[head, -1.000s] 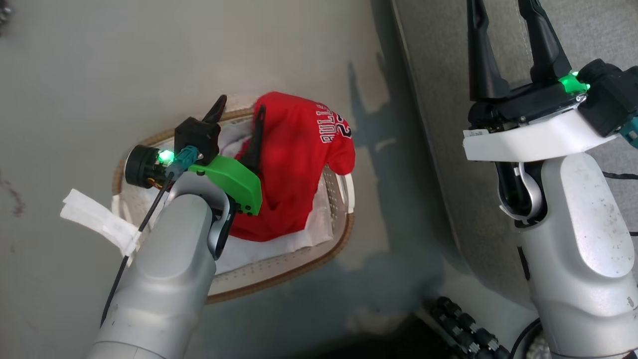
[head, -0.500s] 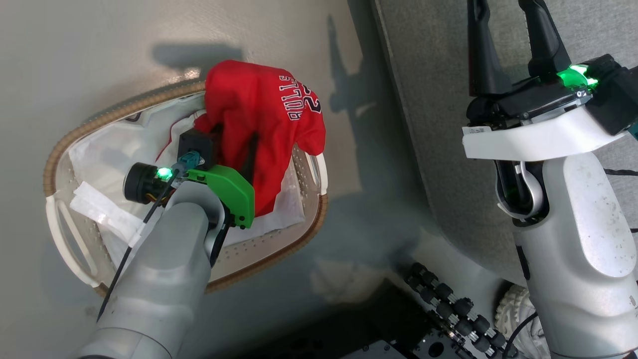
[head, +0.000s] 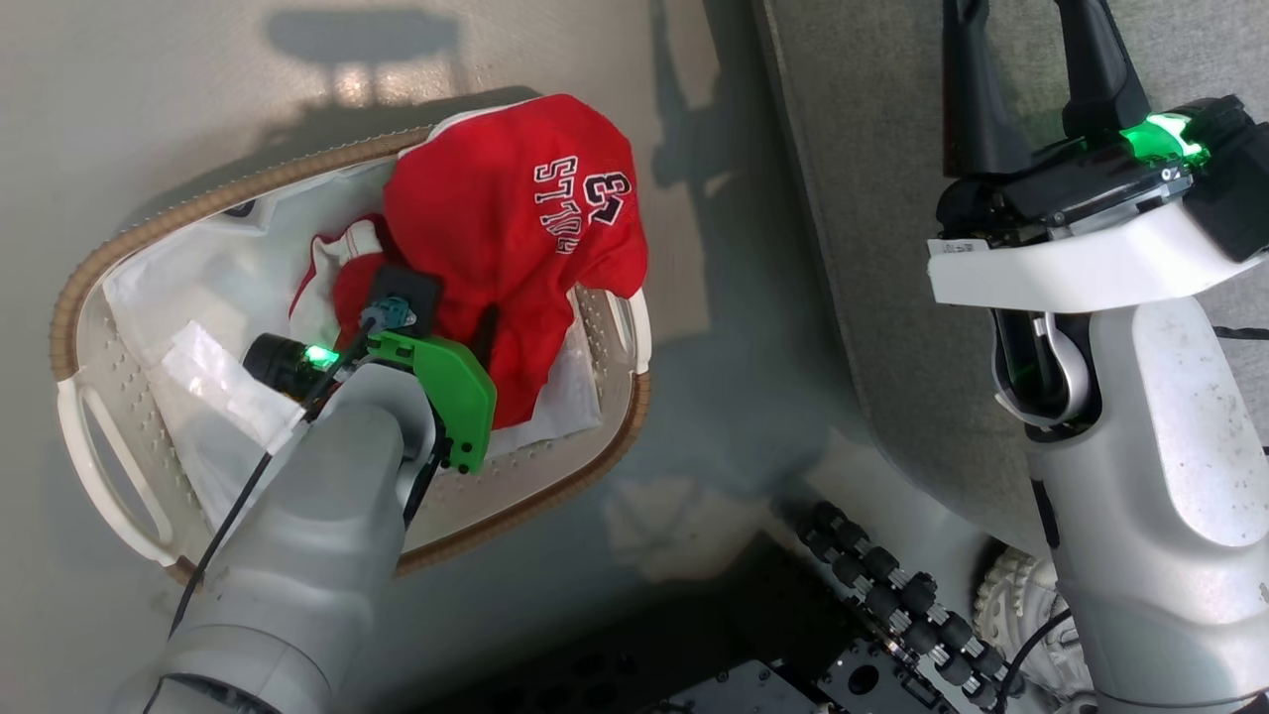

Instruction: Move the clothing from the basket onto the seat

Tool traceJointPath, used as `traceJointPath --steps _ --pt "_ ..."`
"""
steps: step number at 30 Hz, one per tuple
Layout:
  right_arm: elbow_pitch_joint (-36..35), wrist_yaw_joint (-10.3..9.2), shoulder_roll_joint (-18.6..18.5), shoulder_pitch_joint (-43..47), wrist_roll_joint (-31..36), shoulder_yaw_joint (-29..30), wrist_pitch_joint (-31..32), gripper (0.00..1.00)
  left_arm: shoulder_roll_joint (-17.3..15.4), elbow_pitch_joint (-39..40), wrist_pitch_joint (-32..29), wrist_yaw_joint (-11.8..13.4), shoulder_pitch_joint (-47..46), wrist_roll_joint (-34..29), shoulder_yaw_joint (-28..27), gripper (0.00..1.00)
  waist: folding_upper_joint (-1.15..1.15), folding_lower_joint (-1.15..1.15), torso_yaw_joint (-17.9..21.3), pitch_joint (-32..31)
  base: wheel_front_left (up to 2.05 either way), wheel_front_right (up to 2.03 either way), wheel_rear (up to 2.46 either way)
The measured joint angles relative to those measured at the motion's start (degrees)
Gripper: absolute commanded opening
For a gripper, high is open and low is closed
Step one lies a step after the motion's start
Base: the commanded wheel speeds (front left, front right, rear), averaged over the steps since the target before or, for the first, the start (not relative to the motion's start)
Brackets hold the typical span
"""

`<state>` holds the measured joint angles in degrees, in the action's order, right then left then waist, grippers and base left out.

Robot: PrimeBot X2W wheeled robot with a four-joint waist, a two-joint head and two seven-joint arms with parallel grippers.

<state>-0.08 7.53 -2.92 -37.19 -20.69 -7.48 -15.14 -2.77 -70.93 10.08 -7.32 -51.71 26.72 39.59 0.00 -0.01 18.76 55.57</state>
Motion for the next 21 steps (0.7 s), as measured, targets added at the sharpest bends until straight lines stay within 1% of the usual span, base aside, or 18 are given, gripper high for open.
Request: traceJointPath --steps 4,6,7,9,12,18,21 --pt "0.0 0.0 0.0 -0.2 0.1 0.1 0.0 1.0 -0.5 -1.8 -4.6 0.0 -0.3 -0.6 1.8 1.0 0.0 0.0 -0.5 0.1 0.0 0.0 0.0" --pt "0.1 0.0 0.0 -0.2 0.3 0.0 0.0 1.0 -0.6 -2.2 -5.7 0.1 -0.3 -1.3 2.7 1.0 0.0 0.0 -0.7 -0.3 0.0 0.0 0.0" --pt "0.1 0.0 0.0 -0.2 0.3 0.0 0.0 1.0 -0.6 -2.2 -6.0 0.1 -0.3 -1.6 2.9 0.6 0.0 0.0 -0.8 -0.4 0.0 0.0 0.0" --pt "0.4 0.0 0.0 -0.2 0.5 0.0 0.0 1.0 -0.5 -2.4 -6.0 0.1 -0.2 -1.5 3.1 0.0 0.0 0.0 -1.0 -1.0 0.0 0.0 0.0" --pt "0.7 0.0 0.0 -0.3 0.7 0.1 0.0 1.0 -0.4 -2.6 -5.6 0.1 0.3 -0.9 3.1 0.0 0.0 0.0 -1.3 -2.1 0.0 0.0 0.0" --pt "2.1 0.0 0.1 -0.2 1.7 0.1 0.0 1.0 -0.2 -1.6 -2.4 0.0 2.7 0.5 4.6 0.0 0.0 0.0 -1.9 -5.3 0.0 0.0 0.0" --pt "3.1 0.0 0.1 0.2 2.1 0.2 0.0 1.0 -0.2 0.6 -1.4 0.0 4.8 2.2 5.8 0.0 0.0 0.0 -2.3 -7.4 0.0 0.0 0.0"
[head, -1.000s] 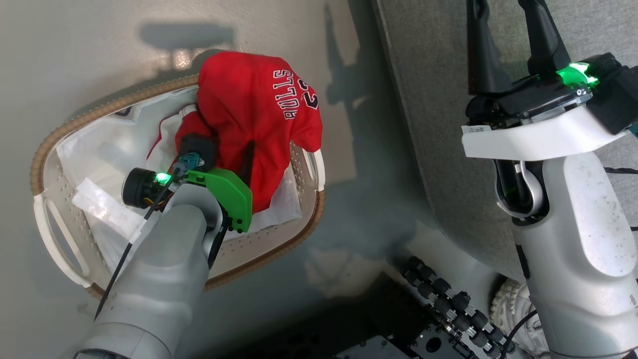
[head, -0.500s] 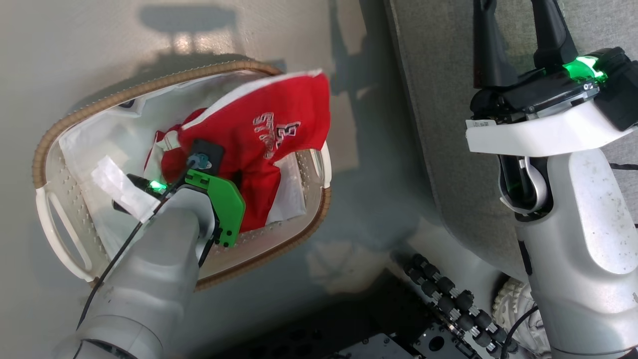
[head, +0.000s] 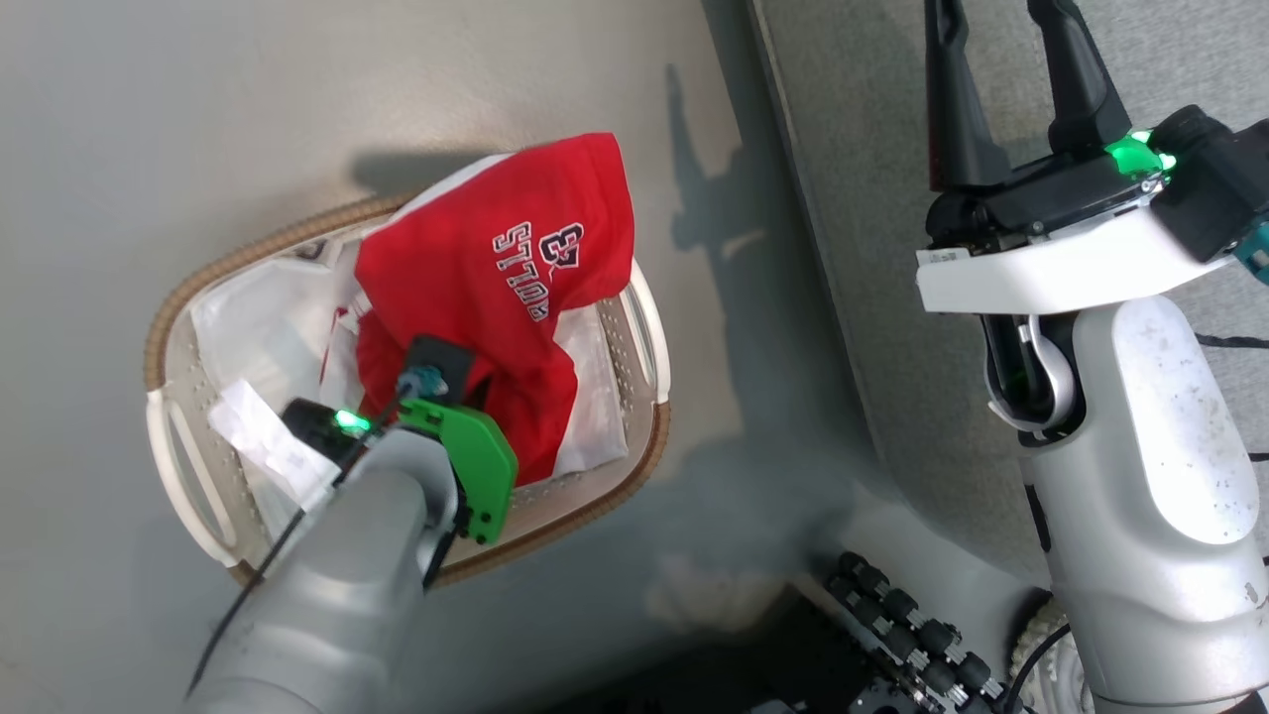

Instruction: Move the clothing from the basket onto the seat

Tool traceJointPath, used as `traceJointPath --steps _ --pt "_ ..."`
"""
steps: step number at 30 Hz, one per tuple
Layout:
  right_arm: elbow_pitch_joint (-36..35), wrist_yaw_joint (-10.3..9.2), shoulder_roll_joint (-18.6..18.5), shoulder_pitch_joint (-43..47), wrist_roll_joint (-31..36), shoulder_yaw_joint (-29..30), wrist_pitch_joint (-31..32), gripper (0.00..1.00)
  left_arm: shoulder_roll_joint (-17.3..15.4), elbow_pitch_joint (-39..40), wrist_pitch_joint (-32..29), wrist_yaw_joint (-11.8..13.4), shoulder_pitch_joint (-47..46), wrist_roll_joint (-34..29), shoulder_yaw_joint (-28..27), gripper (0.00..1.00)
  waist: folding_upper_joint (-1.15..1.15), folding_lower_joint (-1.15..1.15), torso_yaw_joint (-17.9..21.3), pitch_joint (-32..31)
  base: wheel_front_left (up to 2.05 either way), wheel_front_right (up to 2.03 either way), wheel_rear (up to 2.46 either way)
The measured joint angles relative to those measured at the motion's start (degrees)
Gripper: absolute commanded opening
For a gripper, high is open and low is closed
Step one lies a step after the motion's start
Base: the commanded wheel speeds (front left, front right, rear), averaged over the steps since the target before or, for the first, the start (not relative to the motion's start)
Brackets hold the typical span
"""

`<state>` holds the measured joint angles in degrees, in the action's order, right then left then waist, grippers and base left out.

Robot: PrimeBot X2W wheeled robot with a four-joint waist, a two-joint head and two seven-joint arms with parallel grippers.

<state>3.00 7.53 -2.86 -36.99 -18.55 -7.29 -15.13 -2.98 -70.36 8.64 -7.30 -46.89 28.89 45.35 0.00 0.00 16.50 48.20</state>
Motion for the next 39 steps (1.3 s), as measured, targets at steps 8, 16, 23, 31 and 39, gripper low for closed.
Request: traceJointPath --steps 8,16,23,31,39 --pt "3.4 0.0 0.0 3.1 1.9 0.7 0.0 1.0 0.1 5.6 2.7 0.0 5.8 7.3 4.0 0.0 0.0 0.0 -1.5 -7.3 0.0 0.0 0.0" --pt "6.0 0.0 -0.2 7.0 3.0 1.1 0.0 1.0 0.1 9.1 5.7 0.0 8.7 12.1 6.8 0.0 0.0 0.0 -4.2 -15.2 0.0 0.0 0.0" --pt "7.8 0.0 -0.7 10.0 2.9 1.1 0.0 1.0 0.1 15.1 6.3 0.0 9.0 13.0 5.5 0.0 0.0 0.0 -6.6 -21.7 0.0 0.0 0.0" --pt "9.7 0.0 -1.2 14.2 2.5 1.3 0.0 1.0 0.1 24.3 6.4 0.0 12.8 8.4 0.3 0.0 0.0 0.01 -9.0 -28.9 0.0 0.0 0.0" --pt "11.4 0.0 -1.5 18.5 2.4 -0.2 0.0 1.0 0.1 34.0 6.4 0.0 15.8 5.2 -5.9 0.0 0.0 0.01 -10.9 -35.9 0.0 0.0 0.0"
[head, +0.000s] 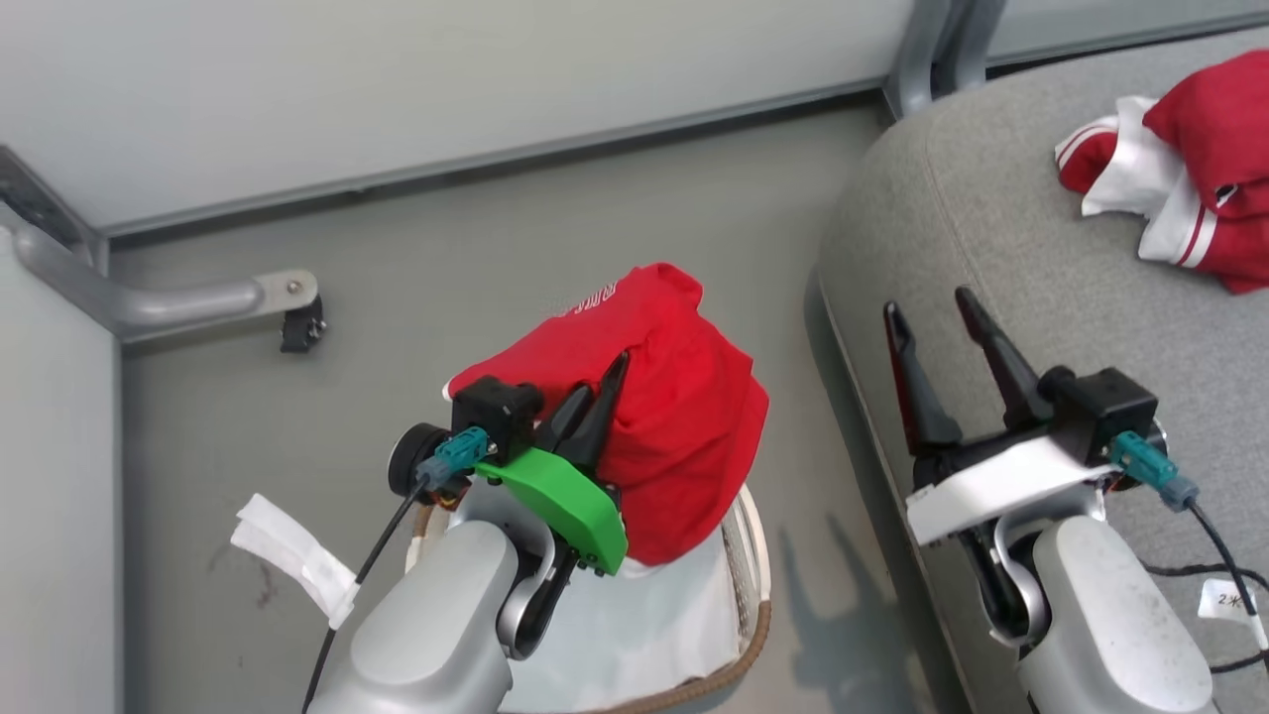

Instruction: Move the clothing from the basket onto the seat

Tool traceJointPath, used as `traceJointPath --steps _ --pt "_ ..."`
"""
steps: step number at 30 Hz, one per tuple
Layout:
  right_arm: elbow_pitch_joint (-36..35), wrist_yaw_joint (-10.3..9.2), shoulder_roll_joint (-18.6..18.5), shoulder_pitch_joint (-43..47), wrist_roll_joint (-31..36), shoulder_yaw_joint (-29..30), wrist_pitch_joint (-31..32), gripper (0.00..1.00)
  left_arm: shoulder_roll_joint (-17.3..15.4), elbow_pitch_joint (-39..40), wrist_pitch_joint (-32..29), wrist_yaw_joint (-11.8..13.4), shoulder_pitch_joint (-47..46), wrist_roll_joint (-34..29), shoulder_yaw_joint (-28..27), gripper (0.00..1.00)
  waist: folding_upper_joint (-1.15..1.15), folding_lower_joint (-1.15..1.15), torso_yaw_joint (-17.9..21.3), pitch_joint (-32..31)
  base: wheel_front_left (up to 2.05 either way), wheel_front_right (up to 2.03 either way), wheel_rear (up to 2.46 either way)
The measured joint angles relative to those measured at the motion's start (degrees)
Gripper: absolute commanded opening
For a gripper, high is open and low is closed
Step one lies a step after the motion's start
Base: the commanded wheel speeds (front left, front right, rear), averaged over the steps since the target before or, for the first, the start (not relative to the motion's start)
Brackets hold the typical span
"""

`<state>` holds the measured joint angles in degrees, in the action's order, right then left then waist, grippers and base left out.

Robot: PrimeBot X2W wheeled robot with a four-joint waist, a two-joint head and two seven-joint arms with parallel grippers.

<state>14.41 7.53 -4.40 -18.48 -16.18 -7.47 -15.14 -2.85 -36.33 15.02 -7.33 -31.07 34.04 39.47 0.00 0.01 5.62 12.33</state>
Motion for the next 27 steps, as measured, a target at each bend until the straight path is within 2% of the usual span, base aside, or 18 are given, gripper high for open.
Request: traceJointPath --steps 11,16,20,27 --pt "2.2 0.0 -0.3 6.3 -0.6 -4.1 0.0 1.0 0.0 10.2 0.0 0.8 2.7 -1.5 -5.6 0.0 0.0 0.0 -1.9 -8.2 0.0 0.0 0.0" --pt "2.6 -0.01 -1.3 7.8 -1.3 -10.0 0.0 1.0 0.0 12.3 0.0 1.0 3.5 -1.5 -6.1 0.0 0.0 0.0 -2.6 -10.5 0.0 0.0 0.0" --pt "2.3 0.0 -2.0 8.1 -3.5 -17.5 0.0 1.0 0.0 14.0 0.0 1.3 3.5 -1.5 -5.6 0.0 0.0 0.0 -3.6 -11.2 0.0 0.0 0.0" --pt "1.1 0.0 -1.7 3.4 -6.6 -22.9 0.0 1.0 0.0 15.3 0.0 1.7 3.5 -0.8 -3.5 0.0 0.0 0.0 -4.8 -11.2 0.0 0.0 0.0"
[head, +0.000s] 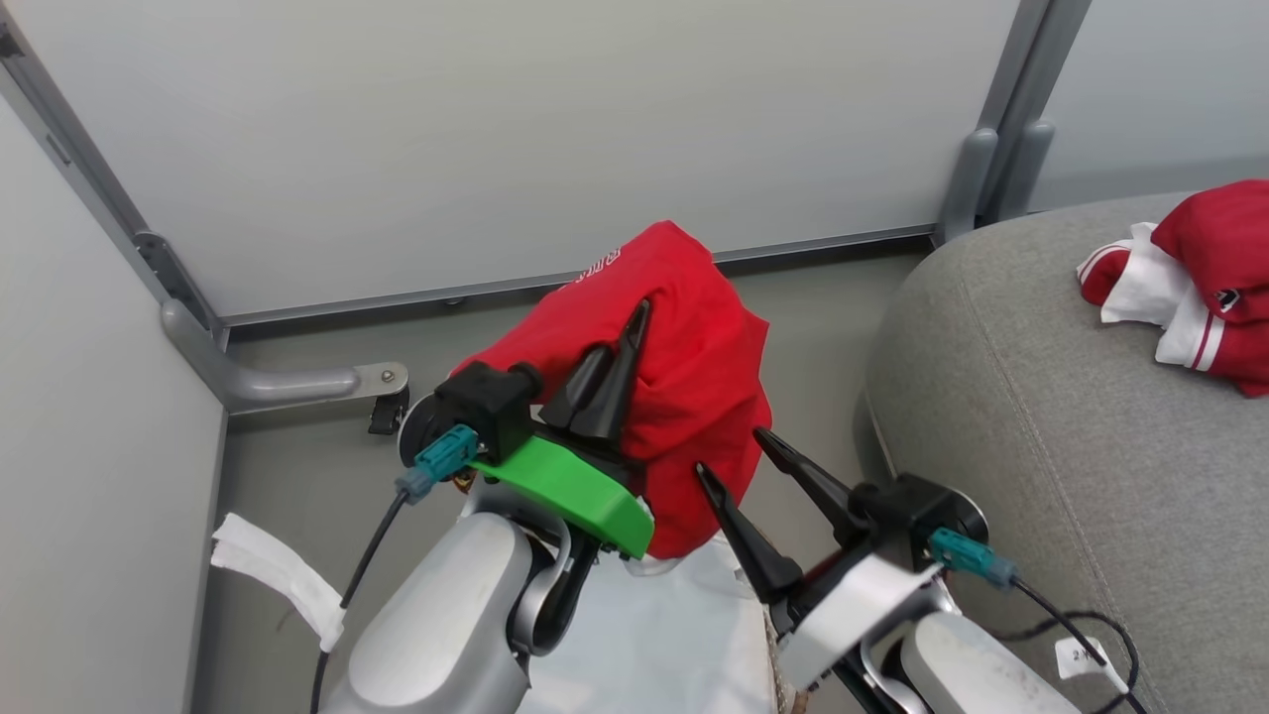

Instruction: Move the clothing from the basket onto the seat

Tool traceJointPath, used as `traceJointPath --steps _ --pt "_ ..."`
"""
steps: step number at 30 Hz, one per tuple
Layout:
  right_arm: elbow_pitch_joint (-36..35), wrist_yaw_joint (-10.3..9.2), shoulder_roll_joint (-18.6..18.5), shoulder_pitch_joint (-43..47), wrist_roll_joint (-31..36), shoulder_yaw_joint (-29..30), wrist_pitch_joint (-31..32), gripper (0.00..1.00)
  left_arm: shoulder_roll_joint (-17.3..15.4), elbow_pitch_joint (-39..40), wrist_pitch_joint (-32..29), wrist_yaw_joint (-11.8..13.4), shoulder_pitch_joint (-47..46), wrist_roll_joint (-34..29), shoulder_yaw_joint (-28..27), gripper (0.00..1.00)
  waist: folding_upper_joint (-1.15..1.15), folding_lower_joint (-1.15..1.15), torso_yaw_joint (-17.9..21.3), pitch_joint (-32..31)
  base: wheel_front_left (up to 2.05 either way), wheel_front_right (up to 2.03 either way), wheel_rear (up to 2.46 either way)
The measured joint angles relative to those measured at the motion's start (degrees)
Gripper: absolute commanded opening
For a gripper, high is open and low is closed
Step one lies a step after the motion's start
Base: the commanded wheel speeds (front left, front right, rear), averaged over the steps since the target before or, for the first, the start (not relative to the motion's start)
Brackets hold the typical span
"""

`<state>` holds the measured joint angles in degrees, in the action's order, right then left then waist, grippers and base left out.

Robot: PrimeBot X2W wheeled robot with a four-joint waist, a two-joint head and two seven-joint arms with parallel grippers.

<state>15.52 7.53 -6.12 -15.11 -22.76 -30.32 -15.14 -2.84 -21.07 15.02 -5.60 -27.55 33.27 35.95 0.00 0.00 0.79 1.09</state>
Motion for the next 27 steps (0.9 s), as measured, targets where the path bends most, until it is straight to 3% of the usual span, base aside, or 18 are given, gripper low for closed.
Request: traceJointPath --steps 10,11,12,13,23,25,26,27 --pt "7.8 0.0 2.3 -8.9 0.2 -2.7 0.0 1.0 0.0 1.0 0.0 0.4 -0.2 2.2 5.0 0.0 0.0 0.0 -2.4 0.7 0.0 0.0 0.0" --pt "8.4 -0.01 2.5 -9.5 -0.2 -3.1 0.0 0.93 0.0 1.2 0.0 0.5 -0.3 2.5 5.5 0.0 0.0 0.0 -2.7 0.8 0.0 0.0 0.0" --pt "9.0 -0.01 2.7 -9.8 -0.5 -3.4 0.0 0.09 0.0 1.4 0.0 0.6 -0.3 2.7 6.0 0.0 0.0 0.0 -2.9 0.9 0.0 0.0 0.0" --pt "9.4 -0.01 2.9 -10.1 -1.0 -3.6 0.0 0.0 0.0 1.5 0.0 0.6 -0.3 3.0 6.6 0.0 0.0 0.0 -3.3 0.9 0.0 0.0 0.0" --pt "8.9 -0.01 3.3 -10.1 -3.5 -3.5 0.0 0.0 0.0 1.0 0.0 1.5 -0.3 3.5 7.0 0.0 0.0 0.0 -4.6 1.5 0.0 0.0 0.0" --pt "8.6 0.0 3.3 -9.9 -3.5 -3.1 0.0 0.0 0.0 0.7 0.0 1.6 -0.3 3.0 6.6 0.45 0.0 0.0 -4.3 1.6 0.0 0.0 0.0" --pt "8.4 -0.01 3.3 -9.8 -3.5 -3.0 0.0 0.0 0.0 0.5 0.0 1.6 -0.3 2.9 6.6 0.97 0.0 0.0 -4.1 1.6 0.0 0.0 0.0" --pt "8.1 0.0 3.3 -9.5 -3.5 -2.6 0.0 0.0 0.0 0.2 0.0 1.6 -0.1 2.8 6.5 1.0 0.0 0.0 -3.8 1.6 0.0 0.0 0.0"
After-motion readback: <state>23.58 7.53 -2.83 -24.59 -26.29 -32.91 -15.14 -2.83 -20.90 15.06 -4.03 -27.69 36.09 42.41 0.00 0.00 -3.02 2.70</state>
